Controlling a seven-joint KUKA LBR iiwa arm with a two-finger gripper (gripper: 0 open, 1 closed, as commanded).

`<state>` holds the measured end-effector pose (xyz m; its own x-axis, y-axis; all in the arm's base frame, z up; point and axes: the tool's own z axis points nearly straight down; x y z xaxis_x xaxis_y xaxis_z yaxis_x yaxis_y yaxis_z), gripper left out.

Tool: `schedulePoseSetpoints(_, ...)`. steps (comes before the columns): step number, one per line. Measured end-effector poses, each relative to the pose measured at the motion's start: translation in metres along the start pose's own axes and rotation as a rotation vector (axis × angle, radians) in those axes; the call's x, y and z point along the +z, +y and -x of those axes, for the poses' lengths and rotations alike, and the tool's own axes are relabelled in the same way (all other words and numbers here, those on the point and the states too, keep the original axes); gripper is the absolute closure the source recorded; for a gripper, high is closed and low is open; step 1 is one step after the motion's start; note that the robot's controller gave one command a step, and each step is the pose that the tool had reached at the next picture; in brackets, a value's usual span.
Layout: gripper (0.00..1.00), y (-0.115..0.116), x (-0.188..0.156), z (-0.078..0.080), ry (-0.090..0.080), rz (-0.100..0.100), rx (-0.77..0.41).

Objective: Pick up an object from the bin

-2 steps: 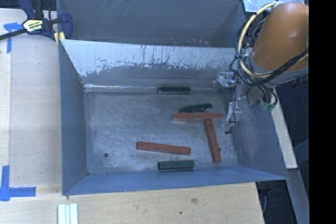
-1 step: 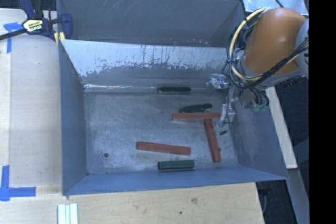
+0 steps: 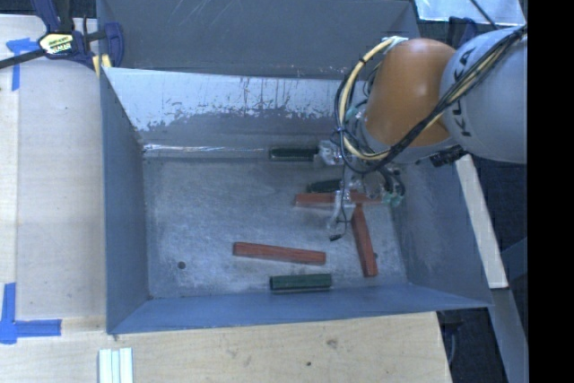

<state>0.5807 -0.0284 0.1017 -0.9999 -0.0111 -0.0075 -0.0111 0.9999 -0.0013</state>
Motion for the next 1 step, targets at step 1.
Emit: schedulePoseSetpoints(1,1.00,-0.0718,0.0313,0.0226,0.003,0.000,0.016)
